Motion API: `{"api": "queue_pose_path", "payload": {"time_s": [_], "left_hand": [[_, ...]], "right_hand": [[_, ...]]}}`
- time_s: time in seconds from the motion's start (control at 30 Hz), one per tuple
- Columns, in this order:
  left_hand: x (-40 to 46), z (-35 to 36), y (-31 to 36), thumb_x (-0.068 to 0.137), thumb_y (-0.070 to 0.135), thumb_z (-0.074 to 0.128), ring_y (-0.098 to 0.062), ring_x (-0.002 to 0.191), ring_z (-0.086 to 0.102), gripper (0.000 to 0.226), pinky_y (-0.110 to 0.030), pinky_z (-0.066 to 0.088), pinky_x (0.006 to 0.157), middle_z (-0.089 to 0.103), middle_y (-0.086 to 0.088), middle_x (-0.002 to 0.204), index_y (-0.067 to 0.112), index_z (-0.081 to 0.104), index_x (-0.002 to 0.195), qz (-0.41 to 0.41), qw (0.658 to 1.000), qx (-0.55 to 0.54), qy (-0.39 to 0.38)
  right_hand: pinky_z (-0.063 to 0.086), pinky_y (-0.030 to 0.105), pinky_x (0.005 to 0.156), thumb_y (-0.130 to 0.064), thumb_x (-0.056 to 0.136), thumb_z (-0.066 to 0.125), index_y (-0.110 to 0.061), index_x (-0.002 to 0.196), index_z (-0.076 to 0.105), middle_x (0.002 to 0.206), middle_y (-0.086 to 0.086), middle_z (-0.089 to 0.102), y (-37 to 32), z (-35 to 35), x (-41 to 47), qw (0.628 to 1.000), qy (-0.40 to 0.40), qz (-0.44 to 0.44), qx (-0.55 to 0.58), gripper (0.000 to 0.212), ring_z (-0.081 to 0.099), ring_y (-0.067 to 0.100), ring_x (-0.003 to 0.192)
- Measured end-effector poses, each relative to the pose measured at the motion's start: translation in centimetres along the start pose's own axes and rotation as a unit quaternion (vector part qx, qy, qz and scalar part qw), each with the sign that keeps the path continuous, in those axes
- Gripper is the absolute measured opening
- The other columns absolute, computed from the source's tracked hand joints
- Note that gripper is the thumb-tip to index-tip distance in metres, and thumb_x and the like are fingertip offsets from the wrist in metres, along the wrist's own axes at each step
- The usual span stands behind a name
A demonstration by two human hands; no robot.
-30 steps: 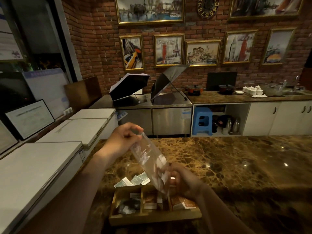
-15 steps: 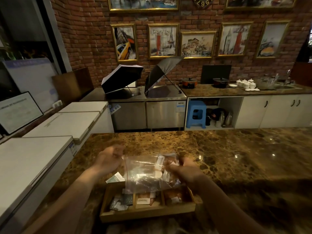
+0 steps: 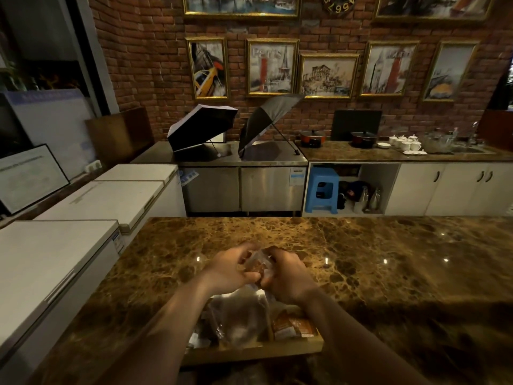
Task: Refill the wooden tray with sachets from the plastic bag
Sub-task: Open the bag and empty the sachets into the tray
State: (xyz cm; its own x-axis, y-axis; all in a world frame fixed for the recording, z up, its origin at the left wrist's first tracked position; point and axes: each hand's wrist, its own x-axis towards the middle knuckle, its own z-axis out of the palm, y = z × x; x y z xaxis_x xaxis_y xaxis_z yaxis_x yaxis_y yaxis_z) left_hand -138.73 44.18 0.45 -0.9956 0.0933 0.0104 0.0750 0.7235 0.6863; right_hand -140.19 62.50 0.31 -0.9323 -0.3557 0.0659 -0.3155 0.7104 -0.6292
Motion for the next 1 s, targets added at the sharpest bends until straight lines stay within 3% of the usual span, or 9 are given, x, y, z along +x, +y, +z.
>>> {"api": "queue_pose_path", "payload": {"time_s": [0.07, 0.13, 0.3, 0.4, 0.57, 0.7, 0.8, 1.0], "left_hand": [[-0.1, 0.5, 0.0, 0.082, 0.030, 0.078, -0.007, 0.109, 0.063, 0.055, -0.023, 0.054, 0.087, 0.065, 0.022, 0.112, 0.044, 0.053, 0.129, -0.001, 1.000, -0.022, -0.003], [-0.2, 0.6, -0.2, 0.081, 0.028, 0.080, -0.008, 0.103, 0.066, 0.057, -0.033, 0.058, 0.090, 0.069, 0.015, 0.111, 0.040, 0.054, 0.131, -0.013, 0.999, -0.038, 0.006], [-0.1, 0.2, -0.8, 0.078, 0.020, 0.085, -0.016, 0.096, 0.071, 0.043, -0.046, 0.060, 0.089, 0.073, 0.003, 0.105, 0.029, 0.065, 0.115, -0.030, 0.998, -0.058, 0.007], [-0.1, -0.1, -1.0, 0.080, 0.021, 0.084, -0.016, 0.097, 0.071, 0.049, -0.042, 0.060, 0.089, 0.072, 0.001, 0.111, 0.022, 0.062, 0.123, -0.030, 0.998, -0.057, 0.018], [-0.2, -0.1, -1.4, 0.083, 0.029, 0.081, -0.014, 0.096, 0.068, 0.043, -0.039, 0.060, 0.082, 0.069, 0.005, 0.111, 0.030, 0.060, 0.121, -0.018, 0.999, -0.027, 0.043], [0.0, 0.5, -1.7, 0.084, 0.030, 0.079, -0.005, 0.081, 0.068, 0.028, -0.037, 0.062, 0.071, 0.070, 0.013, 0.091, 0.042, 0.058, 0.098, -0.005, 0.997, -0.018, 0.075], [0.0, 0.5, -2.1, 0.084, 0.030, 0.078, -0.005, 0.080, 0.069, 0.028, -0.037, 0.062, 0.070, 0.070, 0.014, 0.091, 0.045, 0.057, 0.095, -0.008, 0.996, -0.024, 0.082], [0.1, 0.4, -2.2, 0.085, 0.029, 0.078, -0.015, 0.081, 0.070, 0.019, -0.043, 0.060, 0.070, 0.072, 0.008, 0.091, 0.035, 0.062, 0.094, -0.006, 0.995, -0.058, 0.079]], "right_hand": [[0.057, 0.041, 0.087, -0.031, 0.075, 0.079, -0.028, 0.127, 0.053, 0.117, 0.001, 0.064, -0.1, 0.2, 0.1, 0.999, 0.007, -0.012, -0.044, 0.059, 0.062, 0.022, 0.102], [0.058, 0.040, 0.085, -0.029, 0.075, 0.081, -0.033, 0.129, 0.045, 0.115, 0.001, 0.062, -0.1, 0.1, 0.1, 0.998, 0.004, -0.020, -0.055, 0.065, 0.061, 0.022, 0.100], [0.062, 0.036, 0.080, -0.021, 0.077, 0.082, -0.039, 0.119, 0.045, 0.111, -0.005, 0.063, -0.4, -0.8, 0.5, 0.997, -0.015, -0.049, -0.049, 0.059, 0.064, 0.013, 0.095], [0.062, 0.030, 0.077, -0.017, 0.078, 0.083, -0.038, 0.116, 0.047, 0.108, -0.007, 0.064, -0.9, -1.4, 0.8, 0.996, -0.027, -0.066, -0.054, 0.056, 0.065, 0.011, 0.091], [0.062, 0.029, 0.073, -0.010, 0.078, 0.084, -0.024, 0.114, 0.058, 0.096, -0.009, 0.065, -1.0, -2.0, 1.1, 0.998, -0.036, -0.052, -0.025, 0.047, 0.067, 0.008, 0.083], [0.062, 0.033, 0.080, -0.011, 0.077, 0.086, -0.018, 0.117, 0.063, 0.103, 0.000, 0.071, -1.2, -2.3, 1.2, 0.997, -0.041, -0.059, -0.030, 0.047, 0.069, 0.012, 0.090], [0.061, 0.027, 0.080, -0.007, 0.077, 0.085, -0.020, 0.123, 0.062, 0.105, 0.001, 0.070, -0.9, -2.5, 1.1, 0.997, -0.065, -0.043, 0.001, 0.053, 0.069, 0.010, 0.091], [0.060, 0.030, 0.085, -0.004, 0.082, 0.079, -0.025, 0.122, 0.067, 0.095, -0.006, 0.071, -0.4, -2.5, 1.3, 0.999, -0.035, -0.032, 0.017, 0.046, 0.069, 0.007, 0.089]]}}
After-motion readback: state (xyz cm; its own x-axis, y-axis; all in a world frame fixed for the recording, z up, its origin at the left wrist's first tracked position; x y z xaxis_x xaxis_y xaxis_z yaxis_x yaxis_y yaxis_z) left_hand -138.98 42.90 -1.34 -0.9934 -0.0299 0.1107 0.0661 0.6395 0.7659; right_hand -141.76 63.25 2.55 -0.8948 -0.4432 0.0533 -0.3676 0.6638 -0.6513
